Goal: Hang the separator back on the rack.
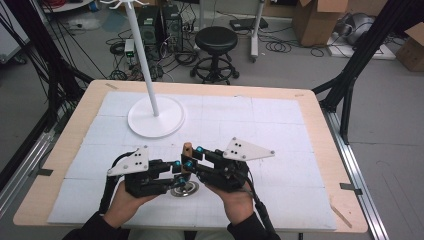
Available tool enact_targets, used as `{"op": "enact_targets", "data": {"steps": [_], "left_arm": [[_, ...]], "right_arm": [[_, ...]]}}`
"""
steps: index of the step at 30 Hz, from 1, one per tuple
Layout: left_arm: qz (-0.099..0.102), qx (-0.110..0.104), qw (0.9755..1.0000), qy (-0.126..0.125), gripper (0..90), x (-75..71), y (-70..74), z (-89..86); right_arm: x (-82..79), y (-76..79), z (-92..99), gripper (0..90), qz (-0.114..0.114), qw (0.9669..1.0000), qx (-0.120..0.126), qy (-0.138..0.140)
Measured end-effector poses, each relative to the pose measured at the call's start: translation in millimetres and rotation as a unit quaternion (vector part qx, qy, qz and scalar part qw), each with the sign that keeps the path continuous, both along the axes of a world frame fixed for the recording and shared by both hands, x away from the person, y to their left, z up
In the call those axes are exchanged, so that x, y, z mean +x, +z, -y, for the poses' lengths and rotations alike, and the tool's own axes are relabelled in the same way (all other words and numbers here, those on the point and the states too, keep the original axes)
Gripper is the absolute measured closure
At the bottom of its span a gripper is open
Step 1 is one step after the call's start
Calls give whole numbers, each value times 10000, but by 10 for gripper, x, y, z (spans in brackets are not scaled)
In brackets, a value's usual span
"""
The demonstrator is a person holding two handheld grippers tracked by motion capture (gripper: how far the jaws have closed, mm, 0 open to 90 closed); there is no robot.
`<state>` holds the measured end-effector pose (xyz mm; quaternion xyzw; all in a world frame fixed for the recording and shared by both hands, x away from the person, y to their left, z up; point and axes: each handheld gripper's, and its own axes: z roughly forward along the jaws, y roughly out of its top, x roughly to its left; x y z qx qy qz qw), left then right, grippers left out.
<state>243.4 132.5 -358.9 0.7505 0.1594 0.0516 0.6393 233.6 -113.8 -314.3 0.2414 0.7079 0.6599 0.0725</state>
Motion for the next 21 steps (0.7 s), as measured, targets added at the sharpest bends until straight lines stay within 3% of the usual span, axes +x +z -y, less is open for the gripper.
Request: {"op": "enact_targets", "data": {"steps": [4, 6, 9, 14, 17, 21], "left_arm": [[-41, 52, 10000, 6, 725, 3, -2, 1], [-77, 60, 10000, 5, 725, 11, -6, 1], [-119, 36, 9999, 36, 725, 20, -7, -8], [-156, -24, 9998, 115, 726, 64, 6, -58], [-210, -120, 9995, 198, 726, 126, 20, -97], [-284, -253, 9986, 363, 725, 264, 80, -173]], "right_arm": [[10, -18, 5, 703, -58, 10000, 5, 12], [12, -21, 25, 549, -36, 9999, 118, -53], [-23, -3, 112, 446, 310, 9990, 243, -222], [-90, 9, 356, 277, 669, 9960, 57, -586], [-125, -46, 590, 225, 781, 9934, -139, -831], [-159, -165, 869, 185, 663, 9902, -461, -1138]]}}
